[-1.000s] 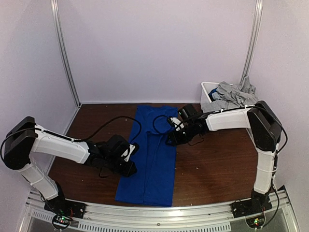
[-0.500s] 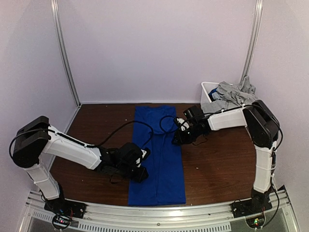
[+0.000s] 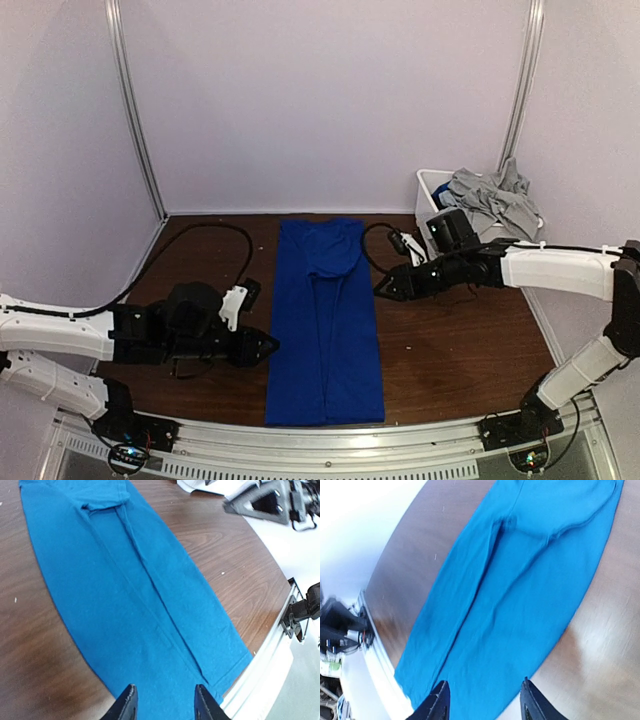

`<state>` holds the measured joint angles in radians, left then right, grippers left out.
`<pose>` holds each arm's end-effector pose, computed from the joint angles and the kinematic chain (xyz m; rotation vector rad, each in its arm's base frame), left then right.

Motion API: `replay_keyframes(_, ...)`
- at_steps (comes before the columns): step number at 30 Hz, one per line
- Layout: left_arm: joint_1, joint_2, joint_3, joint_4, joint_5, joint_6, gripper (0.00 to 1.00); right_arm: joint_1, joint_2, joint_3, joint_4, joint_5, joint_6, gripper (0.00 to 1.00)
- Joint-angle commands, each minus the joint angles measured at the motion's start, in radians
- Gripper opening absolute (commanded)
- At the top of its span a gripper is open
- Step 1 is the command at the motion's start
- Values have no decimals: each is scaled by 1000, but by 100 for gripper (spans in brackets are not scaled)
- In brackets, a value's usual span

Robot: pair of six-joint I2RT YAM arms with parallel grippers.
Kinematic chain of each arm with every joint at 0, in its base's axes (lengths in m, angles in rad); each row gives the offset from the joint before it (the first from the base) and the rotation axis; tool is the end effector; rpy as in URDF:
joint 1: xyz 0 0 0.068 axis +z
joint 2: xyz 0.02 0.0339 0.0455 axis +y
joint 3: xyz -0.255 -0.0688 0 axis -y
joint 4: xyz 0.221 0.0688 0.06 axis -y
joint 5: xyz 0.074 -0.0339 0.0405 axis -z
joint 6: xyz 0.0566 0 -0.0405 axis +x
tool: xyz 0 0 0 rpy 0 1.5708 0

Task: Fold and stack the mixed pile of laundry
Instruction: Adjust the rectangle-folded T-shirt at the center of the board, then pick up the rectangle-folded T-shirt from the center of the board.

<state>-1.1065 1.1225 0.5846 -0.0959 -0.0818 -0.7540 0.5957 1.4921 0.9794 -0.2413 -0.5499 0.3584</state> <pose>0.1094 -0.2081 0.2044 0.3669 2.3397 -0.9028 0.2409 0.1990 0.2279 -0.5837 2.3840 1.0946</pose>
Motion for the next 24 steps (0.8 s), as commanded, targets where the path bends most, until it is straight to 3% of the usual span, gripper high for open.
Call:
replay_keyframes(1,-38,-69,-86,-96,15,-93,41,51,-114,-172,-48,-46,86,49)
replay_keyframes(6,-171,-85,-159,-73,16,-230,42,151,-226,-336,-34,-32,202,50)
replay_keyframes(13,-347,42,-168,-4,-40,-402,40,296,-276,-498,45,0,352,49)
replay_keyframes(24,-375,74,-224,81,-80,-531,39,418,-188,-573,187,38,467,47)
